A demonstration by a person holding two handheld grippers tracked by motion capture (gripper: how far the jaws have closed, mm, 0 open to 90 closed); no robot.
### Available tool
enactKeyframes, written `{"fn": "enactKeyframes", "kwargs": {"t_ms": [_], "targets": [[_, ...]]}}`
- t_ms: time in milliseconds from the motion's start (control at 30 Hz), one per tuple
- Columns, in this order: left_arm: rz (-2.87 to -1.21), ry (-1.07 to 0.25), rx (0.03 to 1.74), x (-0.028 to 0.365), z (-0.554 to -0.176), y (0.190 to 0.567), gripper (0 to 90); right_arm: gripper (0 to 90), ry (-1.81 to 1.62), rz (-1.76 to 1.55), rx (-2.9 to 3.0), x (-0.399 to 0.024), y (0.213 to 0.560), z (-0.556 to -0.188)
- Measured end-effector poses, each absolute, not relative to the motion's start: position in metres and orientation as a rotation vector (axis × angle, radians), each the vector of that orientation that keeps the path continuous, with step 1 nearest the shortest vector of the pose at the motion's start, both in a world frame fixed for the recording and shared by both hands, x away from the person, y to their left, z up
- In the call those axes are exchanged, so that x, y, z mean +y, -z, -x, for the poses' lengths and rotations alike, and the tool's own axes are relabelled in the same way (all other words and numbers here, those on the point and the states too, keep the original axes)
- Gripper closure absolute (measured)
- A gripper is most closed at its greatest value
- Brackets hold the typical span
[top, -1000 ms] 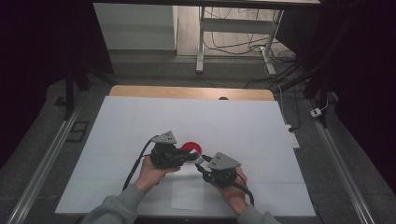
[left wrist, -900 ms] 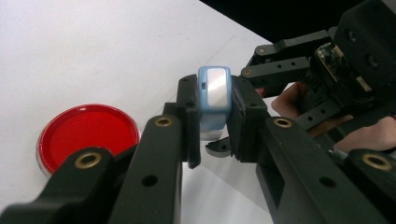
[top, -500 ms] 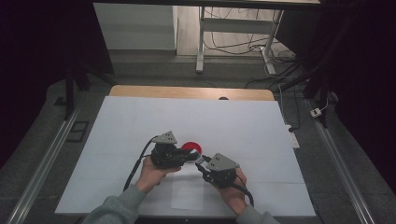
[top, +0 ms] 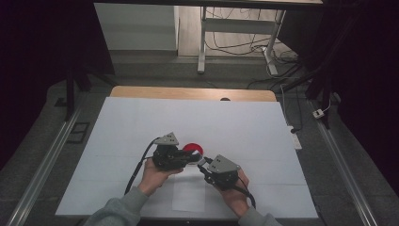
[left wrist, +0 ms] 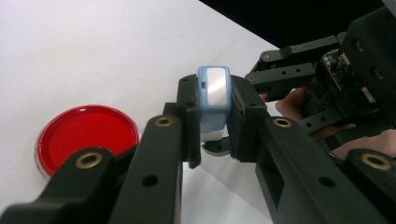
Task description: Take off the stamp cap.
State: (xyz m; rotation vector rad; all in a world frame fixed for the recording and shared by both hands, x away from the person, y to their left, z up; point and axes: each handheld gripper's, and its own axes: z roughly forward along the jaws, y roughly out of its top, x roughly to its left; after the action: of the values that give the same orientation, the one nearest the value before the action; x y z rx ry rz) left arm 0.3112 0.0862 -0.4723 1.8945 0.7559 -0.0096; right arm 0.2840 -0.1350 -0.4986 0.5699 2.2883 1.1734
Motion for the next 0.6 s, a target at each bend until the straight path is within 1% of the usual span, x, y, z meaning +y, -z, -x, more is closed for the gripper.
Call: {"fn": "enactKeyframes", "kwargs": {"t_ms": [233, 600], "targets": [[-1.897, -0.006, 0.758, 0.0849, -0.3095, 0.4729, 76.1, 64.9, -1.166, -0.566, 2.285, -0.1352, 0.4997, -0.2835], [-1.889, 0.004, 0.765, 0.0856, -0.3096, 0.4740, 76.2, 65.1, -1.165, -0.554, 2.286, -0.1352, 0.5006, -0.2834]]}}
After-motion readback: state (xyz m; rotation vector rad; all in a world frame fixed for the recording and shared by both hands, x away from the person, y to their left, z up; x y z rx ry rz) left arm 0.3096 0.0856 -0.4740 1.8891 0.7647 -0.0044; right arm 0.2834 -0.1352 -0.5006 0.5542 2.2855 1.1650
